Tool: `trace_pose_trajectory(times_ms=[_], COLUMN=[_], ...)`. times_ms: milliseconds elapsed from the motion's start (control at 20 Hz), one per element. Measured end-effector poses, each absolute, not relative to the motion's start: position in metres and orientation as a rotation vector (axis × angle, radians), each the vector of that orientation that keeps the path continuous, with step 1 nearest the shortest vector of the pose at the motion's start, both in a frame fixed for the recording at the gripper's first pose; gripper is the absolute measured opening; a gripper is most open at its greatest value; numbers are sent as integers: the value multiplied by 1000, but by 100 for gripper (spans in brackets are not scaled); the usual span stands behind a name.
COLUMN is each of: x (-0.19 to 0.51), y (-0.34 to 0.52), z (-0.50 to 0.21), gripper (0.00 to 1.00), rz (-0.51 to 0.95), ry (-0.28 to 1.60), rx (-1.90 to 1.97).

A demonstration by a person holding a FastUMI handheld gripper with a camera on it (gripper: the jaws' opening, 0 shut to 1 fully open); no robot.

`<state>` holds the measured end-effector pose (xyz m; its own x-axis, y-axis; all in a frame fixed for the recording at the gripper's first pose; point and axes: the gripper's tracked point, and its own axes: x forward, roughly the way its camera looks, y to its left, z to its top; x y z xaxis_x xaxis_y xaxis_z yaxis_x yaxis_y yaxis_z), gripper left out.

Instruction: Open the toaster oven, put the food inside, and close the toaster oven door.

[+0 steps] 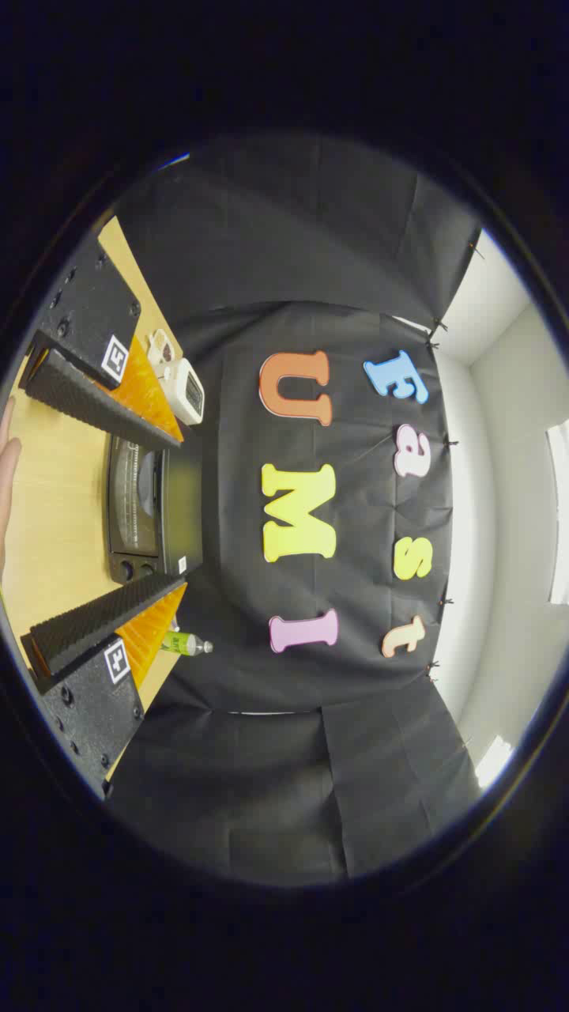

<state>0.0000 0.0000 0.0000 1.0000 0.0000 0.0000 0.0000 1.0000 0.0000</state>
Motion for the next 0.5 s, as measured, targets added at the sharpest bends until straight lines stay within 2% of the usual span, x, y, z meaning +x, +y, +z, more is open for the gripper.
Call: trace_pose_trajectory(times_ms=[500], x=[-4], y=[1], z=[-1], gripper=[100], rz=[-3], ry=[1], rx=[-6])
